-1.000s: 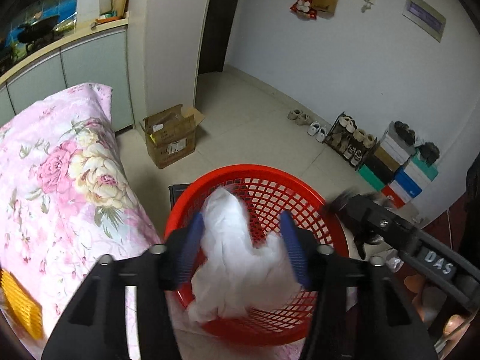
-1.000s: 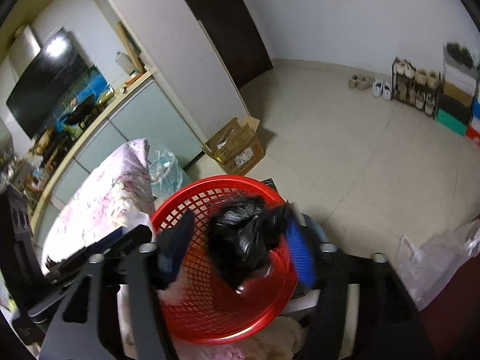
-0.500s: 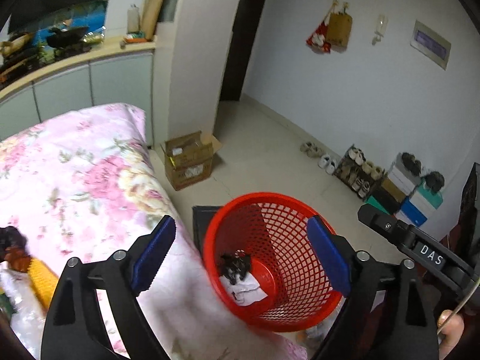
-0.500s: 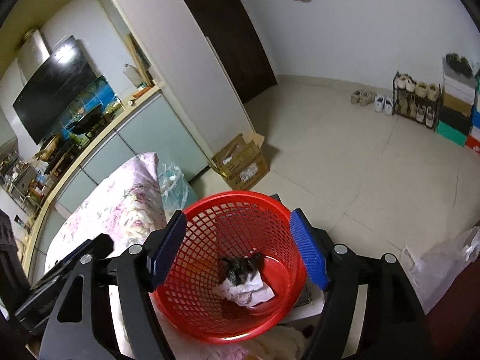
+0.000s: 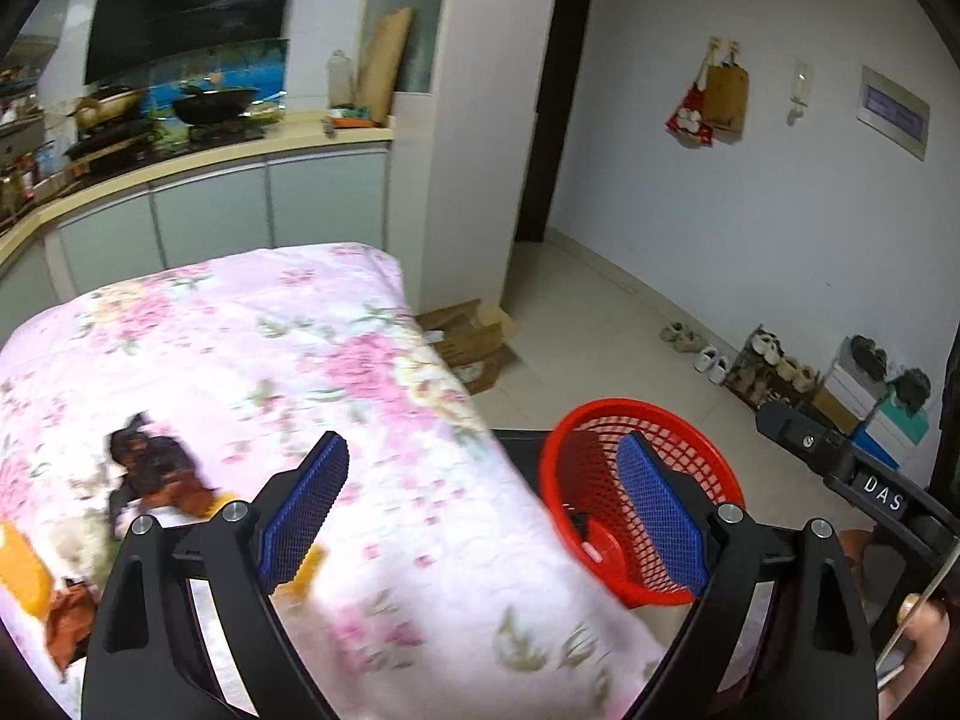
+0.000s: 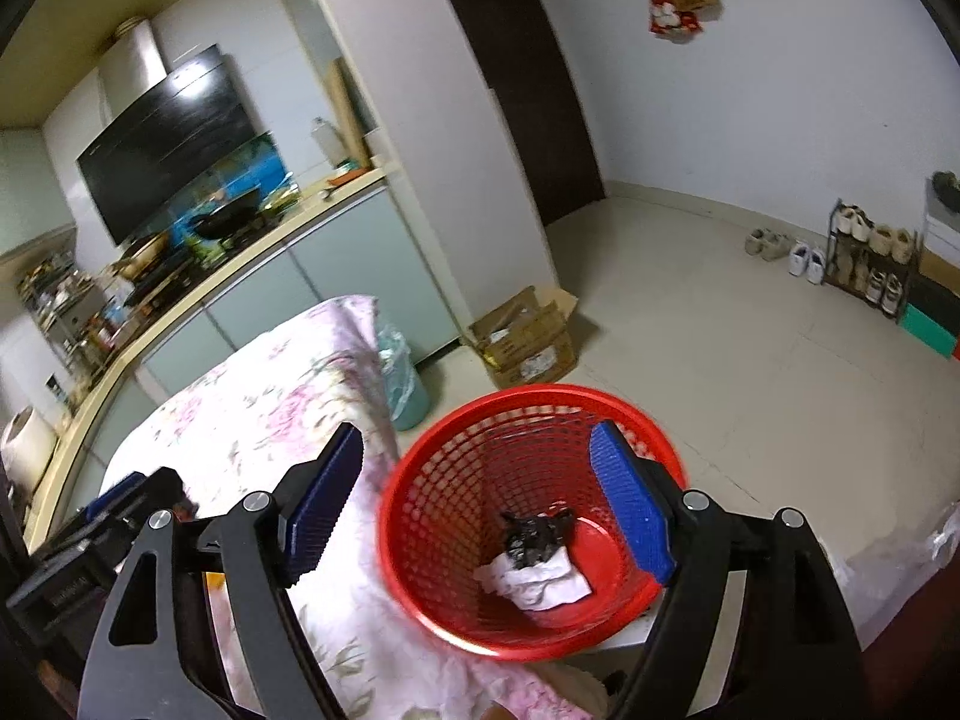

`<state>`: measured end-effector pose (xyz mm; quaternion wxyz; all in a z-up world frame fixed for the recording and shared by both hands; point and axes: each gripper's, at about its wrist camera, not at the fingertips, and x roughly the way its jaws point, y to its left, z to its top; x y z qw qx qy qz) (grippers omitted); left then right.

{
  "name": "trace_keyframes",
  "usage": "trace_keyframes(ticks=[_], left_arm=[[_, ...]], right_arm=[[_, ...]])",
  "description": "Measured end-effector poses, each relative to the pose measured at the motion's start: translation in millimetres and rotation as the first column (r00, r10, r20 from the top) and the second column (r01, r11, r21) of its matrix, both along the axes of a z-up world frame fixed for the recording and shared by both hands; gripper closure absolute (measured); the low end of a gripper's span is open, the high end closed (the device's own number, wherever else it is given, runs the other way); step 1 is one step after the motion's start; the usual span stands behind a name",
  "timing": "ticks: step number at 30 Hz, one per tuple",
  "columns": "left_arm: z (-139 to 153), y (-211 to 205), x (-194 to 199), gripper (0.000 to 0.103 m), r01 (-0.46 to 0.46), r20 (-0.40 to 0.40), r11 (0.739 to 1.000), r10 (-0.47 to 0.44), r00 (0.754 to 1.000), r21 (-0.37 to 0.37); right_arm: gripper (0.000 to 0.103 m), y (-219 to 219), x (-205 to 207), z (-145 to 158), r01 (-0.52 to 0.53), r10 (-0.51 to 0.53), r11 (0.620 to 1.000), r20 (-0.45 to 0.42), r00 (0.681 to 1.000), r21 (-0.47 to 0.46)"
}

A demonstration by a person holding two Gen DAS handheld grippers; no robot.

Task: Collect trash
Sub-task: 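Move both tools back from the basket toward the trash on the bed, then grasp the brown cloth with the left tool while the right tool grasps the clear plastic bag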

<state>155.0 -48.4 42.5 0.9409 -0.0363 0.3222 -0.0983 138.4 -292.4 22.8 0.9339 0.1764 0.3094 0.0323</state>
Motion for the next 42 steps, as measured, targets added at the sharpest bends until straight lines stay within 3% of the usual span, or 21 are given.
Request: trace_keyframes(ticks=[8,23,29,34,37,42], left_arm=[[11,73,-29,0.015,-0.127,0.001,0.992,0.127,0.992,0.008],[-1,205,-79,0.015,-0.338,-0.029,0.941,0.338,0.941,-0.007],[-27,229,-90,0.015,-0.351,-0.084,0.936,0.348,0.934,-0.026],[-44,231,-92,0.015,-0.319,-0.114,0.945,0.31,0.944,-0.077],[-50,226,-86,0.015,-0.284,-0.13,0.952,0.27,0.954,-0.109],[-70,224,-68,0.015,-0.296,-0.182,0.95,0.274,0.944,-0.101]], right_arm=[[0.021,34,-8,1,-0.082,0.082,0.996,0.01,0.997,-0.031],[0.019,97,-23,-6,-0.249,0.249,0.967,-0.015,0.969,-0.059],[0.019,112,-29,-9,-0.283,0.282,0.958,-0.029,0.959,-0.048],[0.019,128,-32,-14,-0.323,0.322,0.946,-0.042,0.946,-0.02],[0.019,140,-34,-16,-0.345,0.344,0.939,-0.049,0.938,-0.015],[0.019,162,-36,-19,-0.391,0.389,0.92,-0.063,0.919,-0.013]])
